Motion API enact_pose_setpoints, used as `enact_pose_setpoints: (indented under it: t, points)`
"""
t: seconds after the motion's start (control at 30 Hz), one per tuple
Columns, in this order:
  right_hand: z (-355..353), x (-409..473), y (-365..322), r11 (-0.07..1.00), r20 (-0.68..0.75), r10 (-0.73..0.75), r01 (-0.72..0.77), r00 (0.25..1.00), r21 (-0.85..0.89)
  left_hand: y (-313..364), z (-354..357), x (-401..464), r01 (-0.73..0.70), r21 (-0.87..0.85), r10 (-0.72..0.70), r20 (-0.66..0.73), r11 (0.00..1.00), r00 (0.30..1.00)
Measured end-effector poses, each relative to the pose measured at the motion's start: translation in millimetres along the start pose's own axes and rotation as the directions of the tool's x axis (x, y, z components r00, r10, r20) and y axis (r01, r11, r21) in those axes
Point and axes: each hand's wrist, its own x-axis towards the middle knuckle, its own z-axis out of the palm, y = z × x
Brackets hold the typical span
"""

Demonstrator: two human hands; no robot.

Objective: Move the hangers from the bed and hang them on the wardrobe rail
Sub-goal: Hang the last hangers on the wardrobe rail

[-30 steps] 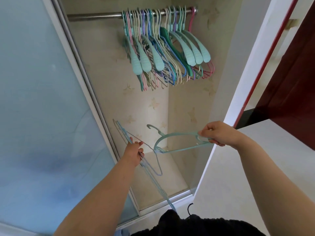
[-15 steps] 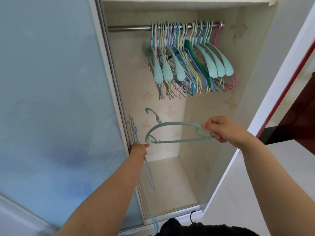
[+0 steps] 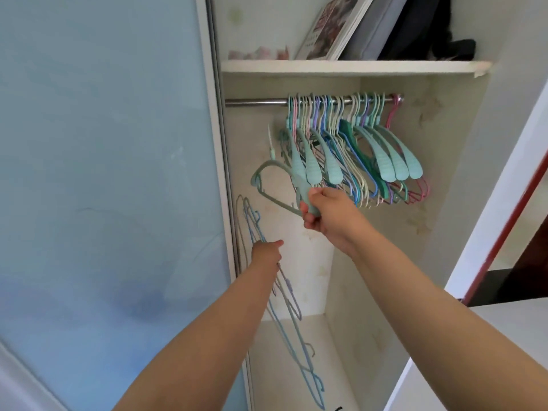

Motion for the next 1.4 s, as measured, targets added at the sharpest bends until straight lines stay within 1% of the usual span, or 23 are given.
enact_pose_setpoints:
  t: [0.1,0.17,0.27,0.37,0.5,0.6,0.67,0.77,0.83,0.9,1.0,1.03,1.07,1.1,1.13,1.17,1.2,1.23,1.27,1.3,1.33,1.4]
  points:
    - [11.0,24.8,-14.4,0.992,-0.008,-0.055,0.056,0.998,0.116,13.6,5.3,-6.7,-0.063,-0.035,0.063,0.005,0.997,0.998]
    - [16.7,45.0,-21.3,0.982,-0.023,-0.065,0.068,0.998,0.175,20.9,5.9,-12.5,-0.098,-0.078,0.1,0.015,0.992,0.995]
    - [24.2,75.6,-29.9,0.965,-0.05,0.006,0.008,0.999,0.263,27.1,2.1,-11.3,-0.125,-0.079,0.127,0.032,0.989,0.991]
    - [30.6,102.4,-31.4,0.973,-0.048,0.063,-0.051,0.997,0.226,38.5,-2.8,-12.9,-0.164,-0.055,0.166,0.026,0.985,0.986]
    - [37.0,121.7,-20.6,0.98,-0.03,0.144,-0.138,0.989,0.143,53.0,-11.3,-15.1,-0.195,-0.115,0.202,0.048,0.974,0.978]
    - [31.0,125.7,-11.7,0.957,-0.053,0.211,-0.195,0.976,0.215,60.4,-18.0,-17.6,-0.184,-0.157,0.198,0.075,0.97,0.977]
    - [24.0,128.2,-7.7,0.953,-0.091,0.215,-0.189,0.972,0.239,62.7,-20.6,-17.7,-0.186,-0.171,0.203,0.093,0.968,0.975]
    - [13.6,132.2,-3.5,0.958,-0.185,0.184,-0.134,0.965,0.255,66.0,-22.0,-17.7,-0.178,-0.188,0.202,0.115,0.966,0.973]
    - [6.2,131.3,-0.6,0.955,-0.21,0.19,-0.13,0.959,0.268,68.4,-22.4,-19.2,-0.169,-0.203,0.195,0.117,0.965,0.974]
    - [-2.5,125.2,3.5,0.965,-0.219,0.214,-0.17,0.952,0.2,69.7,-21.6,-20.0,-0.158,-0.231,0.189,0.118,0.96,0.975]
    - [-11.0,104.5,18.7,0.968,-0.274,0.213,-0.241,0.938,-0.074,67.3,-19.4,-20.6,-0.134,-0.275,0.173,0.122,0.952,0.977]
    - [-12.1,94.6,26.9,0.945,-0.292,0.197,-0.26,0.936,-0.196,65.3,-17.9,-20.3,-0.128,-0.292,0.171,0.126,0.948,0.977]
    - [-12.9,83.6,35.4,0.898,-0.274,0.195,-0.283,0.942,-0.336,62.4,-15.9,-19.4,-0.123,-0.311,0.17,0.13,0.943,0.977]
    - [-13.7,72.4,43.6,0.825,-0.209,0.241,-0.314,0.948,-0.47,59.0,-13.1,-18.3,-0.115,-0.331,0.166,0.132,0.937,0.977]
    - [-15.5,61.4,51.9,0.744,-0.112,0.35,-0.348,0.93,-0.569,55.3,-10.2,-17.2,-0.103,-0.354,0.158,0.129,0.929,0.979]
    - [-17.6,52.4,60.8,0.675,-0.007,0.491,-0.386,0.871,-0.629,51.6,-7.3,-16.3,-0.086,-0.379,0.143,0.125,0.921,0.982]
    - [-20.3,45.2,70.0,0.636,0.09,0.613,-0.421,0.785,-0.647,48.1,-4.6,-15.3,-0.066,-0.407,0.127,0.125,0.911,0.984]
    - [-23.4,39.1,79.5,0.623,0.173,0.694,-0.463,0.699,-0.63,44.6,-2.3,-14.0,-0.045,-0.435,0.112,0.129,0.899,0.985]
    - [-27.0,34.9,89.3,0.627,0.236,0.737,-0.511,0.633,-0.587,41.1,-0.6,-12.7,-0.028,-0.453,0.1,0.135,0.891,0.986]
    - [-30.7,32.9,98.9,0.639,0.278,0.753,-0.565,0.596,-0.522,38.3,1.0,-11.8,-0.015,-0.457,0.09,0.141,0.889,0.986]
    - [-34.9,32.7,108.6,0.651,0.293,0.755,-0.617,0.587,-0.442,35.8,2.2,-11.0,-0.009,-0.449,0.083,0.145,0.893,0.986]
    - [-43.2,31.5,123.7,0.65,0.263,0.76,-0.707,0.595,-0.279,32.1,3.5,-9.5,-0.006,-0.418,0.071,0.14,0.909,0.988]
